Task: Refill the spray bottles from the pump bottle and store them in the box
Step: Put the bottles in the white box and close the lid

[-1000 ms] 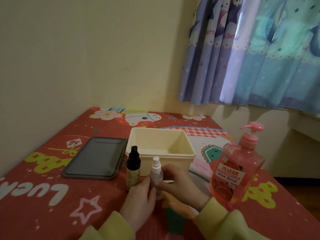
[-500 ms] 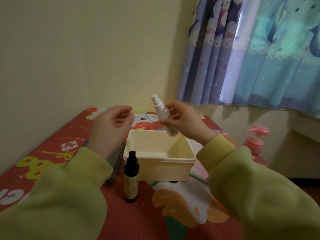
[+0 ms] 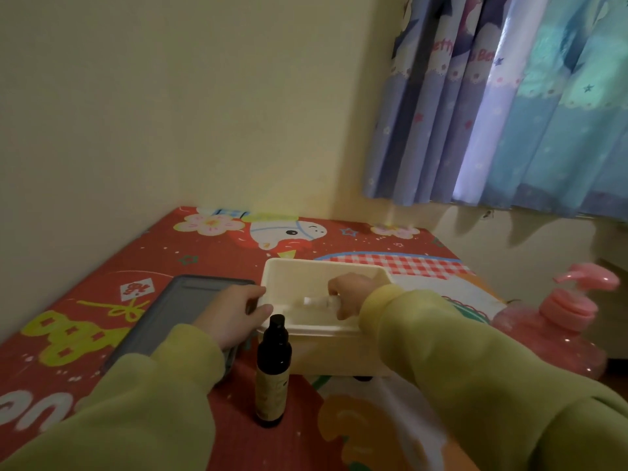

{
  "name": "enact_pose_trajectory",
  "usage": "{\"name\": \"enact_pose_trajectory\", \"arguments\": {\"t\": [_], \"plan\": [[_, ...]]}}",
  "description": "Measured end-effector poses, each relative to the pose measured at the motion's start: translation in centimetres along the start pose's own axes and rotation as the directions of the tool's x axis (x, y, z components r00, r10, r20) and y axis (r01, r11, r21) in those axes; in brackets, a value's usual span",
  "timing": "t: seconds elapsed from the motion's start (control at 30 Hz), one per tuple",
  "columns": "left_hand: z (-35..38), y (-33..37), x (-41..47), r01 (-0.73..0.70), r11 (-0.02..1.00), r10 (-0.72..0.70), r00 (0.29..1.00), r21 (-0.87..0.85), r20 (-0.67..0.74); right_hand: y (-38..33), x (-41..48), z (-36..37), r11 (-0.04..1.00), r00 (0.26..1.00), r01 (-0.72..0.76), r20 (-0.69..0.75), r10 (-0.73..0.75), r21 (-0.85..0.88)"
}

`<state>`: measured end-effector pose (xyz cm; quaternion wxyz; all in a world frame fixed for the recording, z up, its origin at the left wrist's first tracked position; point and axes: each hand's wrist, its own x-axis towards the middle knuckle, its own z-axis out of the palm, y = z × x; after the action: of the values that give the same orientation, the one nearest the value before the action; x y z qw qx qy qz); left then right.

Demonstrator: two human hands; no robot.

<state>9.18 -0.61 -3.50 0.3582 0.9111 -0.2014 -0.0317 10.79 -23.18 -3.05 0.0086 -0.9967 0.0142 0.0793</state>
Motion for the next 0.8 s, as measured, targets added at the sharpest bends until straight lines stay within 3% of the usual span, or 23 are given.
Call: {"name": "enact_pose_trajectory", "arguments": {"t": [0.3,0.63,0.8], "plan": [[0.6,-0.7,0.1,-0.009,0.997,0.003,0.997,-0.071,-0.08,0.0,1.7,1.6,0.994,0.989,-0.079,0.13,0.069,0.071],[0.9,-0.6,0.0,0.016,0.992,-0.024,0.998,-0.123,-0.061,0.2,1.3,1.6,0.995,0.987,-0.093,0.134,0.087,0.042],[0.7,0.3,-0.8,0.024,0.993,-0.032,0.997,-0.112,-0.067,0.0,0.2,0.0,0.993,0.998,-0.062,0.026,0.06,0.104]]}}
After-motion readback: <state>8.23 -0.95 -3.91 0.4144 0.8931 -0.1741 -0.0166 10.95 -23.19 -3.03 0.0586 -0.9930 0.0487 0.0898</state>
